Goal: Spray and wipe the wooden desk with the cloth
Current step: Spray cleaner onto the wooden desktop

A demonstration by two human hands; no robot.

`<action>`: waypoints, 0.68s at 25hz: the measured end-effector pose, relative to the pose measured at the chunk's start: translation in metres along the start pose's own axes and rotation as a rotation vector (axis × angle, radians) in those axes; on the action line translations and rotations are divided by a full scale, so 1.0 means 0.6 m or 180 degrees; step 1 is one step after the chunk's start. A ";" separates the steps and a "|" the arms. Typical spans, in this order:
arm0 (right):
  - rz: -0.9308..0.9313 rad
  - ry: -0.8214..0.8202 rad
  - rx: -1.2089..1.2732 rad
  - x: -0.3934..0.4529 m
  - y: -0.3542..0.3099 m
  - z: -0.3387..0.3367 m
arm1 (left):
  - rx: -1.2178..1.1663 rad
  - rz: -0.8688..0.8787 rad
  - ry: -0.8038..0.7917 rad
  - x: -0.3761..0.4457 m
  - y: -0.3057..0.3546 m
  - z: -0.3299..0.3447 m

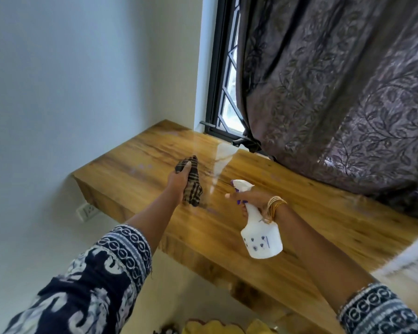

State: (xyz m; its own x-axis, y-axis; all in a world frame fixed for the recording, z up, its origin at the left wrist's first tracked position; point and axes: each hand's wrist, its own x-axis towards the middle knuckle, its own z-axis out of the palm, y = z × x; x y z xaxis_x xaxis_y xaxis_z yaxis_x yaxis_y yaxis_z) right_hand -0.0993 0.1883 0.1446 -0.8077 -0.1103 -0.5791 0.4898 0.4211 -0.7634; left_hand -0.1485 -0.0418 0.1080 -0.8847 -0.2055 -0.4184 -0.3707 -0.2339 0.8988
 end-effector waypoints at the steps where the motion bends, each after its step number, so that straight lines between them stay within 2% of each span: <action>1: -0.0120 0.0208 0.0346 0.011 -0.004 0.003 | 0.0001 -0.0006 -0.0004 0.024 0.007 0.001; 3: -0.0167 0.0322 0.1081 0.031 -0.016 0.007 | 0.0057 -0.0041 -0.0152 0.059 0.025 0.001; 6: -0.0064 0.0006 0.1612 0.056 -0.054 0.015 | 0.0115 -0.0055 -0.0361 0.121 0.050 -0.005; 9: -0.0246 -0.0281 0.1569 0.069 -0.091 0.028 | 0.0163 0.0068 -0.0589 0.134 0.084 -0.007; 12: -0.0468 -0.0109 0.1614 0.098 -0.118 0.042 | 0.0208 0.0120 -0.1047 0.167 0.101 -0.011; 17: -0.0337 0.0004 0.1806 0.142 -0.136 0.057 | -0.0209 -0.0225 -0.1662 0.198 0.115 -0.016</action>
State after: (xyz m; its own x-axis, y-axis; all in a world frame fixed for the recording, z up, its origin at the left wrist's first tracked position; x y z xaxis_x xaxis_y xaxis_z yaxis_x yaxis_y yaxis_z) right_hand -0.1966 0.1139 0.1478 -0.8622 -0.1242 -0.4911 0.5052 -0.1411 -0.8514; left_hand -0.2765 -0.0917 0.1188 -0.8873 0.3095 -0.3419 -0.4310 -0.2927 0.8536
